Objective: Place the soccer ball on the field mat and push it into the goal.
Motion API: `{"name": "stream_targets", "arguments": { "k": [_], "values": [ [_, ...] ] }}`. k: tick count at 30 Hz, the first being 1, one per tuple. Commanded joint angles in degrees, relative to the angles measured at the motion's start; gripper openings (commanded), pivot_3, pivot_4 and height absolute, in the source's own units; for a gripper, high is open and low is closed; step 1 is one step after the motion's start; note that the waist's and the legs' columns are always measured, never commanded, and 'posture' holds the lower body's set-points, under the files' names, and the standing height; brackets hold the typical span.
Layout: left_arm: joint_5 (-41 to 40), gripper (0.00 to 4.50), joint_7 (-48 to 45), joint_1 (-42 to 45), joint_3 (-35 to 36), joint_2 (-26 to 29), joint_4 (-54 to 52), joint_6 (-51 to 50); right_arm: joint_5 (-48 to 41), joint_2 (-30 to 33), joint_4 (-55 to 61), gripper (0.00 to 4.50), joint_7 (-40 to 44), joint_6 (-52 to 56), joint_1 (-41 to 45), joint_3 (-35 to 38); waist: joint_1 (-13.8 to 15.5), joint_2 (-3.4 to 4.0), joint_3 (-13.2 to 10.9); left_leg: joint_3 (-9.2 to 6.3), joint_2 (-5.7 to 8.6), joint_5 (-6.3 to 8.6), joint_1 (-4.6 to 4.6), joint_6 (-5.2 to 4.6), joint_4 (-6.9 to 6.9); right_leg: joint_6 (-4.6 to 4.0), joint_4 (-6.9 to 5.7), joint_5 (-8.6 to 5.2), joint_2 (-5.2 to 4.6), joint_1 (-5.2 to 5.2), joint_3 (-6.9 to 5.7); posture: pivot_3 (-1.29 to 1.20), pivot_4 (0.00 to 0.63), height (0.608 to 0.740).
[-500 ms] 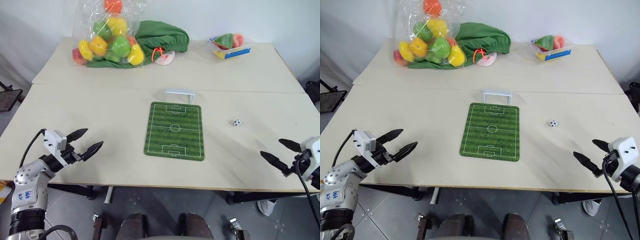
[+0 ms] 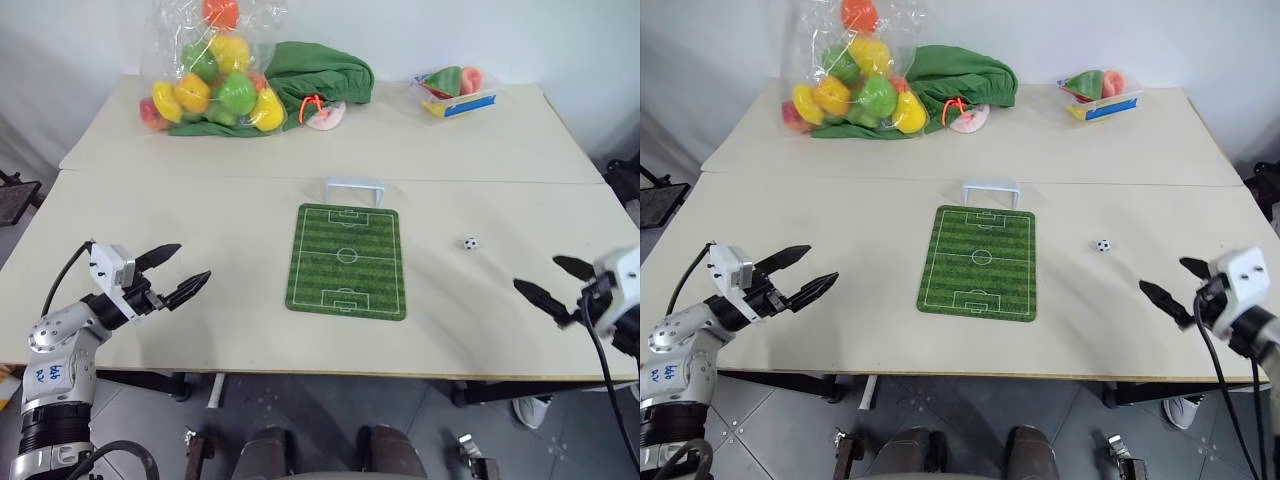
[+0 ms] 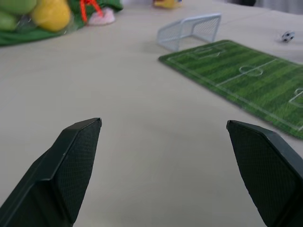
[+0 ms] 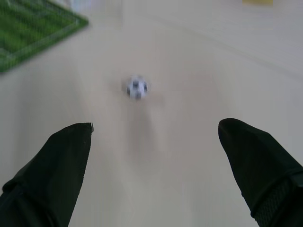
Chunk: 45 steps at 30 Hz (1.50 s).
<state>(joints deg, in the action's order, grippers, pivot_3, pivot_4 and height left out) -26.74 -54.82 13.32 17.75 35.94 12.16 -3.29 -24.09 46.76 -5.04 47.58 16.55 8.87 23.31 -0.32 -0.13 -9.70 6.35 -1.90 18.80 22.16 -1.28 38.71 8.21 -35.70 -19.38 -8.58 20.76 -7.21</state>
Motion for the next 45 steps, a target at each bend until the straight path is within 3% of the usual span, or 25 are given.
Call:
{"name": "stream_targets", "arguments": {
  "k": [1,10,23,27,34,41,45],
  "values": [
    [-1.0,4.5,-0.4,2.4,-2.1,-0.7,-4.1,-1.7,1.4,0.3,-3.9,4.46,0.3,0.5,7.3,-3.8,0.1,0.0,0.0,-0.01,0.0,0.0,0.0,0.0,0.01,0.0,-0.02,0.0,0.0,0.0,-0.01,0.0,0.15,0.74],
    [-1.5,4.5,-4.9,5.1,-6.0,-2.8,-4.2,-1.7,9.6,-2.3,-28.0,4.46,2.5,-6.6,24.0,-13.5,0.1,-0.01,0.0,-0.08,0.12,0.0,0.12,-0.01,0.08,0.0,-0.03,0.0,0.0,0.02,-0.15,0.0,0.15,0.74],
    [-0.5,4.5,-4.1,5.2,-6.3,-3.8,-4.1,-0.9,16.0,-7.8,-48.5,4.46,4.5,-14.9,33.9,-18.5,-1.3,0.0,0.0,-0.16,0.08,0.0,0.14,0.0,0.16,0.0,-0.11,0.0,0.02,0.0,-0.18,0.0,0.15,0.74],
    [-0.8,4.5,-4.2,4.8,-6.1,-3.8,-4.2,-0.6,15.9,-8.2,-49.3,3.18,5.4,-14.6,34.3,-18.3,-1.4,0.0,0.0,-0.2,0.04,0.0,0.12,0.0,0.22,0.0,-0.11,0.0,0.02,-0.06,-0.19,0.0,0.15,0.74],
    [-1.8,4.5,-6.7,3.4,-4.8,-3.3,-3.0,1.2,14.3,-7.9,-42.1,0.87,4.8,-12.4,32.9,-16.9,-1.2,0.0,0.0,-0.27,0.0,0.0,0.14,0.0,0.27,0.0,-0.13,0.0,-0.01,-0.09,-0.21,0.0,0.15,0.74],
    [-6.6,4.5,-18.9,2.5,-3.3,-3.4,1.3,4.0,7.3,-12.5,-6.4,0.85,4.6,10.4,29.6,-21.8,-1.6,0.2,-0.1,-0.14,-0.06,-0.01,0.19,0.03,0.21,0.0,-0.28,0.0,0.05,0.19,-0.16,0.0,0.15,0.74],
    [-6.8,4.5,-23.4,3.2,-2.9,-3.2,4.7,6.5,6.4,-15.0,5.2,0.85,6.8,15.7,27.8,-28.7,-1.2,0.18,-0.1,-0.12,0.03,-0.01,0.28,0.05,0.21,0.0,-0.34,0.0,0.05,0.33,-0.17,0.0,0.15,0.74]
  ]
}}
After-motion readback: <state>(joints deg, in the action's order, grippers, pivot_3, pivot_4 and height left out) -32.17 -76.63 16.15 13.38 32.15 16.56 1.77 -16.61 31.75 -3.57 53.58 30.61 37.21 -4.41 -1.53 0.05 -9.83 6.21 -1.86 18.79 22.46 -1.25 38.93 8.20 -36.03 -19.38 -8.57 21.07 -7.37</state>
